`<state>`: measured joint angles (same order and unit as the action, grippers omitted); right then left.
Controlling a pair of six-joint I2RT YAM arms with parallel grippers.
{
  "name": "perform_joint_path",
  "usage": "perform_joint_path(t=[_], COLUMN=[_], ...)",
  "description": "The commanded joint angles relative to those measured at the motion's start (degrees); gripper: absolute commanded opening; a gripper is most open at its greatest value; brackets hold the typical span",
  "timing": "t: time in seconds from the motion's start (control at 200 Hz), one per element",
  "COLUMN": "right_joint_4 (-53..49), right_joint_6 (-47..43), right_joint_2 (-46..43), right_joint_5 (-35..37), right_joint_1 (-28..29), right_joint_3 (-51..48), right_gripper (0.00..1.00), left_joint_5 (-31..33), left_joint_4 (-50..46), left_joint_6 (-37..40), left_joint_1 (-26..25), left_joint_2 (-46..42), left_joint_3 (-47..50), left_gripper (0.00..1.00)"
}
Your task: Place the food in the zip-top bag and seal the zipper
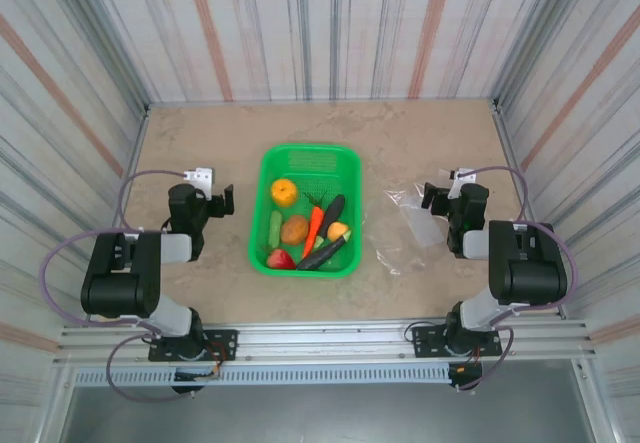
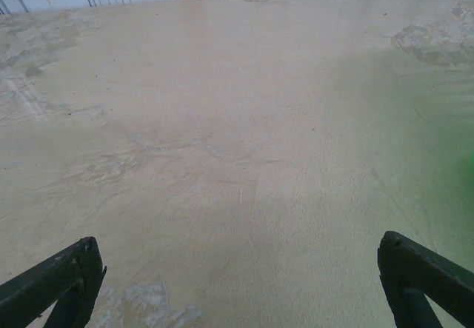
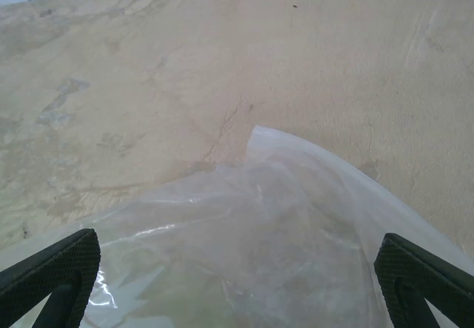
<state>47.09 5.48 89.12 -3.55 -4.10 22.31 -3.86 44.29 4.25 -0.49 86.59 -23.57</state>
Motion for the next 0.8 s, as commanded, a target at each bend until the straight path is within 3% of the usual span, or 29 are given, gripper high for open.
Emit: perform_joint_path(t=[0.0, 0.25, 0.356, 0.736, 0.796], right_joint_4=[-0.5, -0.5, -0.5, 0.0, -0.6], right_joint_6=[-0.8, -0.9, -0.9, -0.7, -1.2], right_joint_2=[-0.2, -0.3, -0.2, -0.5, -1.3], right_joint_5=[-0.9, -0.8, -0.8, -0.9, -3.7], right_joint_1=[-0.1, 0.1, 0.0, 0.0, -0.4], right_joint_3=[1.1, 1.1, 1.1, 0.7, 1.0], right_gripper=[0.99, 0.99, 0.99, 0.99, 0.99], left_joint_5=[0.8, 1.0, 7.4, 6.1, 8.0], left_joint_4=[0.4, 0.4, 4.3, 2.9, 3.2], left_joint_6=[0.4, 0.4, 1.5, 1.1, 1.1], left_joint_1=[-0.5, -0.7, -3.5, -2.9, -3.2], left_joint_2=[-0.2, -0.2, -0.3, -0.4, -1.6], left_joint_3=[-0.1, -0.2, 1.8, 1.2, 1.5], left_gripper=[0.99, 0.99, 0.99, 0.99, 0.99])
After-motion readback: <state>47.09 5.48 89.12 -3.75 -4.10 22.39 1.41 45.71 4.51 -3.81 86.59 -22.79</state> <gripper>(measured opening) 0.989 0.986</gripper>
